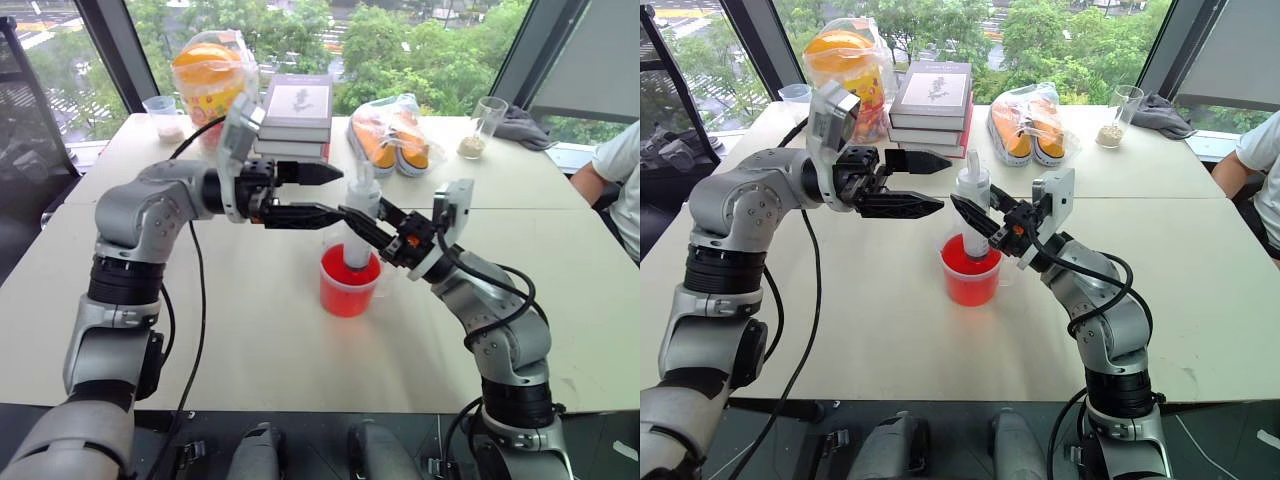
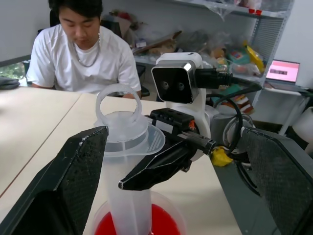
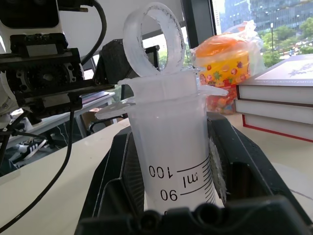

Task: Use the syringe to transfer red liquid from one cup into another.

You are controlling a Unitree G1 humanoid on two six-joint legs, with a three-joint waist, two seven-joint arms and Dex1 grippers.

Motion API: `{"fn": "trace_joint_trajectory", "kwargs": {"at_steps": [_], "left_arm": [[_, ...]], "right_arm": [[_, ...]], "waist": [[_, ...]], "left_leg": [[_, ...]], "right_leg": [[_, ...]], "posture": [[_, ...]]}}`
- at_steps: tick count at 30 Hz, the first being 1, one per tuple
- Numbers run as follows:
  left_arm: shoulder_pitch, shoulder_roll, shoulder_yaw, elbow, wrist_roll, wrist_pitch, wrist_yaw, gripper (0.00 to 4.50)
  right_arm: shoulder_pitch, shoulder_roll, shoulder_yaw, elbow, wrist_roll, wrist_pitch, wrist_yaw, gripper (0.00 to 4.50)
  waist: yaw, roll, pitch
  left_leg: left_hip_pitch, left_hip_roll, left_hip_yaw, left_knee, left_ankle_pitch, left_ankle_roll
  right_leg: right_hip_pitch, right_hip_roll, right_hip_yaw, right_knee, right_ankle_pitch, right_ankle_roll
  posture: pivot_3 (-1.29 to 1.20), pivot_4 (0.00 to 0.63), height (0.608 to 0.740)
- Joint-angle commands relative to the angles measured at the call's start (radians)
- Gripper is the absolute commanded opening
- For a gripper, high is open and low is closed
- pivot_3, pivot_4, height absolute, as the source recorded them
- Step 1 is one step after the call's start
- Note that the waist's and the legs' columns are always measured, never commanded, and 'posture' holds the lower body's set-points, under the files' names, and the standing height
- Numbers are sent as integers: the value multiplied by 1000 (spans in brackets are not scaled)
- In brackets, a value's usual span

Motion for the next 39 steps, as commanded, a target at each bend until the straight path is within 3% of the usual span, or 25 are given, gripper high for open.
{"fn": "trace_joint_trajectory", "kwargs": {"at_steps": [1,12,15,22,23,39], "left_arm": [[-37,-26,-1,-39,-21,-5,-3,4500],[-72,-145,-23,28,-4,-5,28,4500],[-84,-164,-21,53,-5,-4,33,3668],[-98,-178,-12,70,3,-16,29,251],[-102,-180,-6,72,3,-21,30,19],[-229,-182,96,174,-1,-59,86,19]], "right_arm": [[-15,-9,-1,-34,19,-17,-5,1405],[-18,-24,7,-56,31,-9,-22,1405],[-17,-27,13,-59,30,-10,-27,1405],[-9,-34,24,-63,31,-9,-31,1405],[-7,-36,25,-64,33,-5,-31,1405],[36,-26,53,-32,71,18,-33,1405]], "waist": [[1,0,0],[0,0,0],[-1,0,0],[0,0,0],[1,0,0],[1,0,0]], "left_leg": [[0,0,0,0,0,0],[0,0,0,0,0,0],[0,0,0,0,0,0],[0,0,-1,0,0,0],[0,0,-1,0,0,0],[0,0,-1,0,0,0]], "right_leg": [[0,0,0,0,0,0],[0,0,0,0,0,0],[0,0,0,0,0,0],[0,0,0,0,0,0],[0,0,0,0,0,0],[1,0,0,-1,0,0]], "posture": [[0,150,740],[0,150,740],[0,150,740],[0,150,740],[0,150,740],[0,150,740]]}}
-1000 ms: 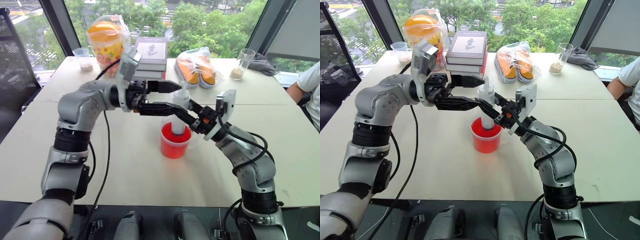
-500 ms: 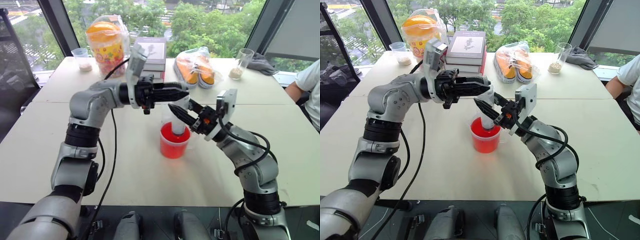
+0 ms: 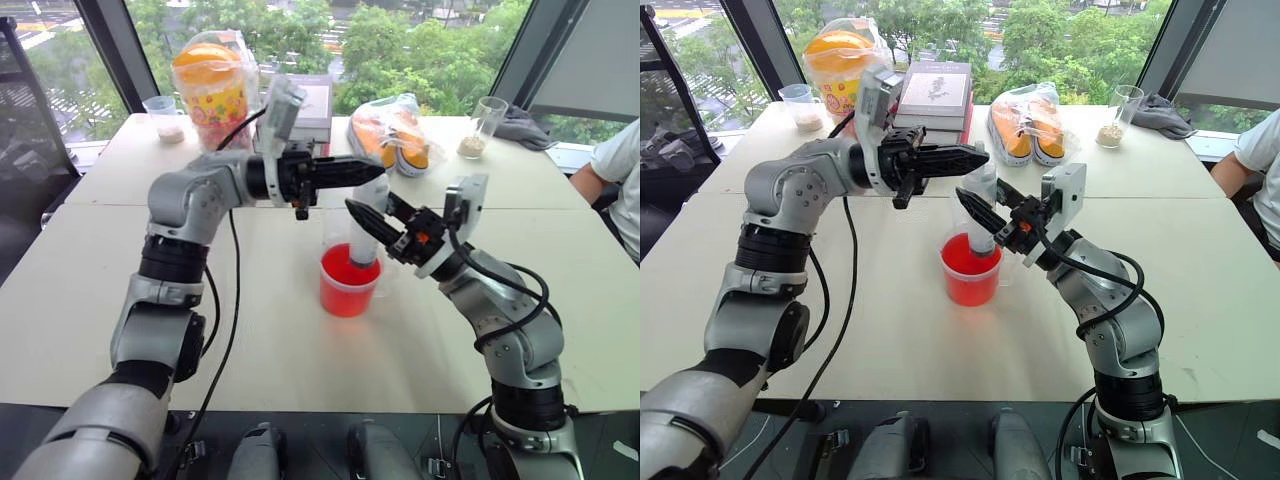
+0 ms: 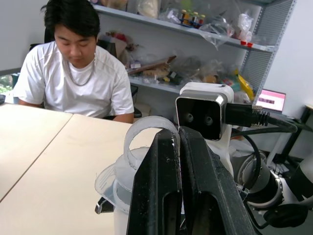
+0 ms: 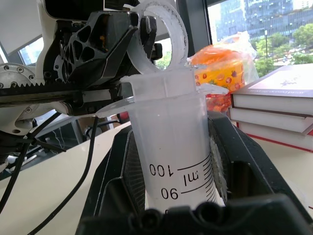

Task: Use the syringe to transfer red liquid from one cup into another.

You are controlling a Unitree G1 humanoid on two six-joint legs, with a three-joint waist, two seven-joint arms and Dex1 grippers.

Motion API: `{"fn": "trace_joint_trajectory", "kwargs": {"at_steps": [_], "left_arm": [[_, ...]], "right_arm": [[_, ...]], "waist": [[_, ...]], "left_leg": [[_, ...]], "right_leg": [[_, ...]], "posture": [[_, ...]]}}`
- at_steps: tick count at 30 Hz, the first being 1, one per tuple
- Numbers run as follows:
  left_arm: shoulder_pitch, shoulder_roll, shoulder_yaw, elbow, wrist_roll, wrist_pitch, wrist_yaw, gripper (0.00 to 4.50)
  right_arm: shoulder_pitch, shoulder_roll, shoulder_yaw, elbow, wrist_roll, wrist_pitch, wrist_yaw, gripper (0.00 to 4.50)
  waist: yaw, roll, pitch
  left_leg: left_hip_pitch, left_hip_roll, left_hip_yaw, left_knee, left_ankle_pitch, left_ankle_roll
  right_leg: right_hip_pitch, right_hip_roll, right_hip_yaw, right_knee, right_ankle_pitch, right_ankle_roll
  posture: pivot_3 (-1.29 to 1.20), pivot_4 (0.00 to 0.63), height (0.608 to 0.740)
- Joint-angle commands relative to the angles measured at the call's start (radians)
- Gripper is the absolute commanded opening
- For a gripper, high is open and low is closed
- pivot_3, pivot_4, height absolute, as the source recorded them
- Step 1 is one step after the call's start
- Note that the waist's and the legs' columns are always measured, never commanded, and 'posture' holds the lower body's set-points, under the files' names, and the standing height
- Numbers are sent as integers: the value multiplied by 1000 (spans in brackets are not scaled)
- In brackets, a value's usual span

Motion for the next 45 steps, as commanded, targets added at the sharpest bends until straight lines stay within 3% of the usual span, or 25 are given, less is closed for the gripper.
{"fn": "trace_joint_trajectory", "kwargs": {"at_steps": [1,25,28,33,45], "left_arm": [[-98,-1,94,-8,-42,-66,12,19],[-96,30,86,2,-39,-55,-5,19],[-66,43,67,-14,-32,-33,-23,944],[-13,58,49,-49,-11,-37,-22,3316],[75,137,94,-132,-44,10,27,3316]], "right_arm": [[32,10,56,15,15,15,25,1405],[-39,-3,39,-6,56,44,14,1405],[-67,-12,19,-24,77,65,0,1405],[-104,-30,-9,-52,113,102,-20,1405],[-173,-33,-50,-32,188,135,-53,1405]], "waist": [[1,0,0],[0,0,0],[-1,0,0],[1,0,0],[-1,0,0]], "left_leg": [[0,0,0,0,0,0],[0,0,0,0,0,0],[0,0,0,0,0,0],[0,0,0,0,0,0],[0,0,0,0,0,0]], "right_leg": [[0,0,0,0,0,0],[0,0,0,0,0,0],[0,0,0,0,0,0],[0,0,0,0,0,0],[0,0,0,0,0,0]], "posture": [[0,150,740],[0,150,740],[0,150,740],[0,150,740],[0,150,740]]}}
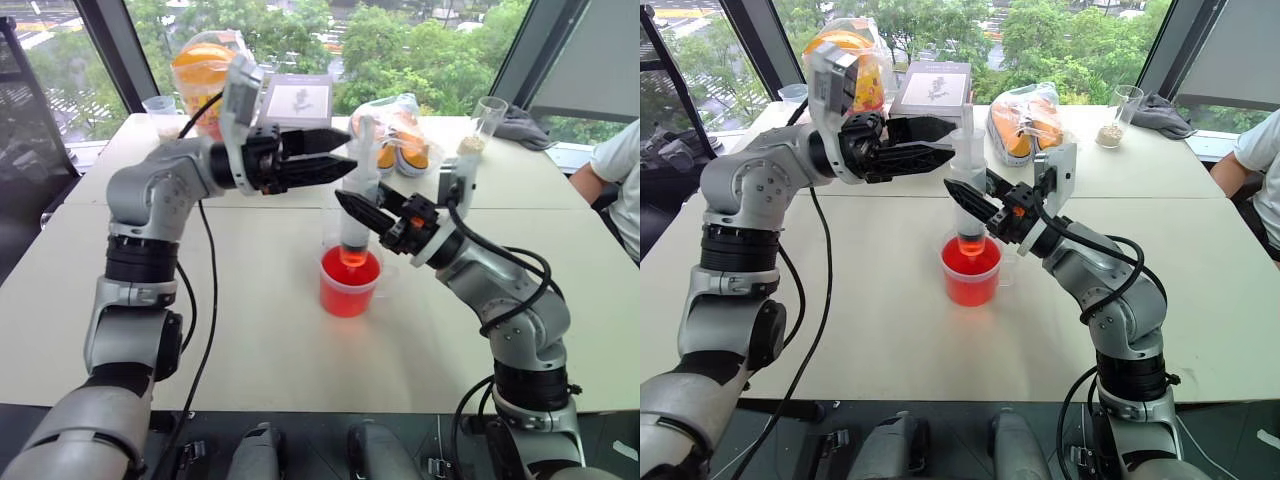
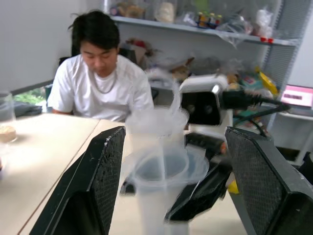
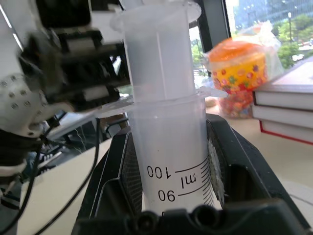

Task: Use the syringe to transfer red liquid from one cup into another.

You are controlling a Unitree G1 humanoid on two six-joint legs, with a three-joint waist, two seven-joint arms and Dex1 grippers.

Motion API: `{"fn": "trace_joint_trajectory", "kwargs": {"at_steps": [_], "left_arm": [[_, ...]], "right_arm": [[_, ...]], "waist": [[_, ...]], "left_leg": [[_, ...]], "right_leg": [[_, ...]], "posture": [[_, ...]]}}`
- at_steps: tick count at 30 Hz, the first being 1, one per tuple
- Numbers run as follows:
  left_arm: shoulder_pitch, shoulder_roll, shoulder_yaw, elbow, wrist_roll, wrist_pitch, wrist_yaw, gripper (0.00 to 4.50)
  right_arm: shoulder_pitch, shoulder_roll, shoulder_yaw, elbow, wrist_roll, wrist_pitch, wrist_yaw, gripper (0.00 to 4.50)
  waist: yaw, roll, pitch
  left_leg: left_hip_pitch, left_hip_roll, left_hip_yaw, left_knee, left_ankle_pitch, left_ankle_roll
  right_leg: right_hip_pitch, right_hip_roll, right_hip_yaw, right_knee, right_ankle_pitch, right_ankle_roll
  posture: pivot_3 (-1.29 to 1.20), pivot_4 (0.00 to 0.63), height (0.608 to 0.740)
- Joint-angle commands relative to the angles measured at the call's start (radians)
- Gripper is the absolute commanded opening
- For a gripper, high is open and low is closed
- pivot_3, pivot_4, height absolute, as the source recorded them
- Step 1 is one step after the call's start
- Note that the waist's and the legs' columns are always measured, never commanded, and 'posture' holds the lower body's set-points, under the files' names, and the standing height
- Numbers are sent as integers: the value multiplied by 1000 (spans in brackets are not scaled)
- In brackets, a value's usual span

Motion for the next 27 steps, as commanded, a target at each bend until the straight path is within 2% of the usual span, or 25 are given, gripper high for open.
{"fn": "trace_joint_trajectory", "kwargs": {"at_steps": [1,4,8,13,17,20,27], "left_arm": [[16,29,45,-64,-28,17,32,3316],[30,59,85,-64,-27,18,71,3316],[46,82,118,-81,-35,18,108,3316],[70,93,130,-135,-56,35,145,3316],[86,94,130,-175,-75,49,168,3316],[72,76,119,-165,-61,15,182,3316],[-88,-2,66,46,34,-131,161,3316]], "right_arm": [[-64,2,-35,-24,38,-14,-7,1405],[-157,-1,-56,70,36,-34,-1,1405],[-284,-15,-35,273,-60,-141,59,1405],[-405,17,-26,608,-184,-355,130,1405],[-440,62,-17,805,-253,-499,168,1405],[-433,87,-14,879,-288,-563,182,1405],[-409,110,-22,890,-312,-590,192,1405]], "waist": [[0,0,0],[-2,0,0],[-2,0,0],[2,0,0],[-2,0,0],[-3,0,0],[1,0,0]], "left_leg": [[0,0,0,0,0,0],[0,0,0,0,0,0],[1,0,0,0,0,0],[0,0,1,0,0,0],[0,0,1,-1,0,0],[0,0,1,-1,0,0],[0,0,2,-1,0,-1]], "right_leg": [[0,0,0,0,0,0],[0,0,0,0,0,0],[0,0,0,0,0,0],[0,-1,0,-1,0,0],[0,-1,0,-1,0,0],[-1,-1,0,-1,0,0],[-1,-1,0,0,0,0]], "posture": [[0,150,740],[0,150,740],[0,150,740],[0,150,740],[0,150,740],[0,150,740],[0,150,740]]}}
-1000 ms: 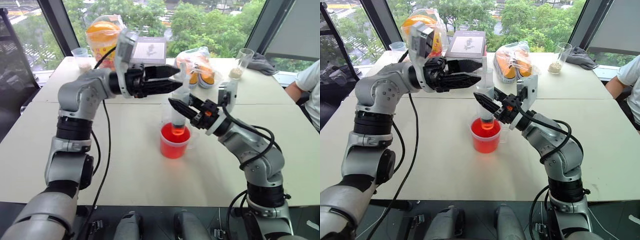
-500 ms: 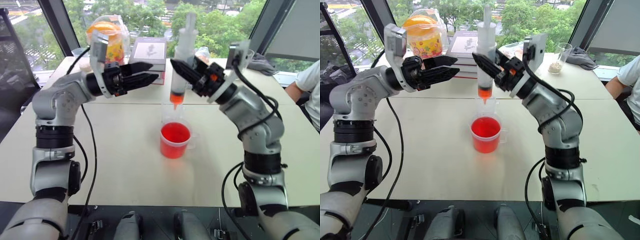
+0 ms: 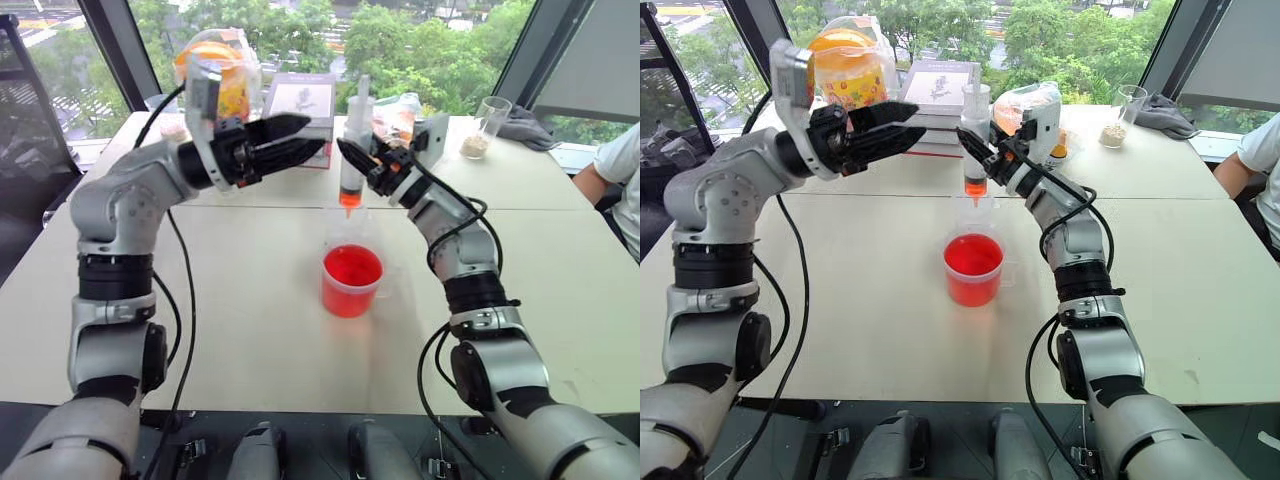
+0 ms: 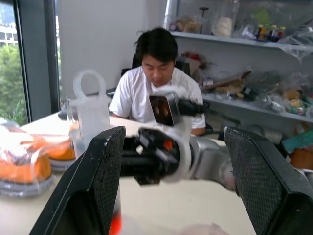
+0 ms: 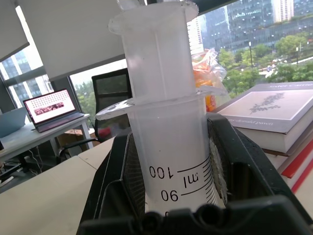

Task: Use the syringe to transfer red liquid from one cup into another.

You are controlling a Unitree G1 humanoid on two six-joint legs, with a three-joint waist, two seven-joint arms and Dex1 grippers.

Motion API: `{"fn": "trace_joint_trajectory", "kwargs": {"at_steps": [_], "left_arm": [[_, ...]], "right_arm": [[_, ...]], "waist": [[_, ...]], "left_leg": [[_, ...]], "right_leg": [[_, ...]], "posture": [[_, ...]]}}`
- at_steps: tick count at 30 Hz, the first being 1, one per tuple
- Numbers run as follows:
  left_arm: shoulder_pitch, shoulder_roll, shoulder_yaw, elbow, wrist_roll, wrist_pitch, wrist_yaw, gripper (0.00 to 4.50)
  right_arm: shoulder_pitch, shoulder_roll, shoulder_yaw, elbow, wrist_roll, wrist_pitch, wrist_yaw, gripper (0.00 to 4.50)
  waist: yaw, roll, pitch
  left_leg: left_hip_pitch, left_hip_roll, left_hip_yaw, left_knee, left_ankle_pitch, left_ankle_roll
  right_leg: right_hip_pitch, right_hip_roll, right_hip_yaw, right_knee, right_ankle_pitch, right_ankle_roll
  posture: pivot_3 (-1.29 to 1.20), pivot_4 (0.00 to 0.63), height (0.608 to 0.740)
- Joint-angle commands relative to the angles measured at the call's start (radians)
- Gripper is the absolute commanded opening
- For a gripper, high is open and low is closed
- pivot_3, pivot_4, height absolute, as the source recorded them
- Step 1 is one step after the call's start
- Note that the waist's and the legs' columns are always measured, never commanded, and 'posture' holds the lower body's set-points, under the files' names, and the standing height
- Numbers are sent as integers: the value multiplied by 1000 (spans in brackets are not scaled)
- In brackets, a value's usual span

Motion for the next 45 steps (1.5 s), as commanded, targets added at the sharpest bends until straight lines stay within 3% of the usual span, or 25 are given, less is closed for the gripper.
{"fn": "trace_joint_trajectory", "kwargs": {"at_steps": [1,10,22,26,30,45], "left_arm": [[-105,-31,-29,110,58,-105,-27,3316],[-243,-119,-102,402,216,-287,-52,3316],[-350,-195,-82,617,268,-354,-77,3316],[-366,-204,-77,655,276,-358,-82,2049],[-372,-208,-69,678,290,-364,-84,110],[-305,-190,-99,669,363,-391,-125,22]], "right_arm": [[1,2,-10,-48,-1,-18,7,1405],[21,5,-5,-89,-10,-4,0,1405],[22,7,7,-118,-17,18,11,1405],[29,10,13,-129,-20,26,14,1405],[32,9,15,-136,-23,29,16,1405],[7,-8,-9,-224,-5,84,10,1405]], "waist": [[0,0,0],[-5,0,0],[-3,0,0],[-5,0,0],[-4,0,0],[-4,0,0]], "left_leg": [[0,0,0,0,0,0],[0,0,0,-1,0,0],[0,0,0,-1,0,0],[0,0,0,-1,0,0],[0,0,0,-1,0,0],[-1,0,0,-1,0,0]], "right_leg": [[0,0,0,0,0,0],[-1,1,0,0,0,0],[-1,1,0,0,0,0],[-1,1,0,0,0,0],[-1,1,0,0,0,0],[-1,1,0,0,0,0]], "posture": [[0,150,740],[0,150,740],[0,150,740],[0,150,740],[0,150,740],[0,150,740]]}}
